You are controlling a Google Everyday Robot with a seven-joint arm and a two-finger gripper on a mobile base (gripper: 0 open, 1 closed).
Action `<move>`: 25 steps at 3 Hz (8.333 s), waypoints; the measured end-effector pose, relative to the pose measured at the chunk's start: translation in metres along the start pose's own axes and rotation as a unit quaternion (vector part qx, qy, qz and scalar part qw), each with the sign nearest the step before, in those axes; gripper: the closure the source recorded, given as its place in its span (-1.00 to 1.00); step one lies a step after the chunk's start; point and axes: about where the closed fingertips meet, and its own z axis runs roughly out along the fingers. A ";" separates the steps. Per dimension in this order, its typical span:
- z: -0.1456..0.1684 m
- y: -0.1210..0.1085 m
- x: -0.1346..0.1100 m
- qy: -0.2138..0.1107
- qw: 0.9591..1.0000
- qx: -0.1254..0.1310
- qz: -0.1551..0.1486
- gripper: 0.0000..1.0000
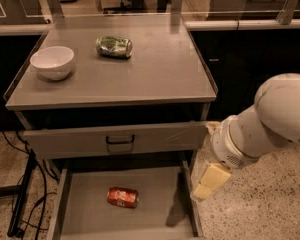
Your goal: Pick coke can from middle drawer and place on counter
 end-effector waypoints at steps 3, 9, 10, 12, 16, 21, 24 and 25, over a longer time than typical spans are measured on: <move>0.064 0.028 0.004 0.006 1.000 -0.027 -0.002 -1.00; 0.238 0.041 0.009 -0.111 0.993 -0.030 0.022 -1.00; 0.286 0.042 -0.002 -0.121 0.992 -0.029 0.020 -1.00; 0.368 0.040 -0.008 -0.156 0.987 -0.016 0.027 -1.00; 0.422 0.052 -0.059 -0.192 0.981 -0.030 0.006 -1.00; 0.486 0.064 -0.071 -0.173 0.984 -0.047 0.011 -0.74; 0.480 0.063 -0.069 -0.170 0.984 -0.050 0.010 0.66; 0.450 0.073 -0.060 -0.185 0.981 -0.055 -0.010 1.00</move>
Offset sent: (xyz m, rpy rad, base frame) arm -0.0106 0.0204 -0.0409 0.0051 0.0506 0.0181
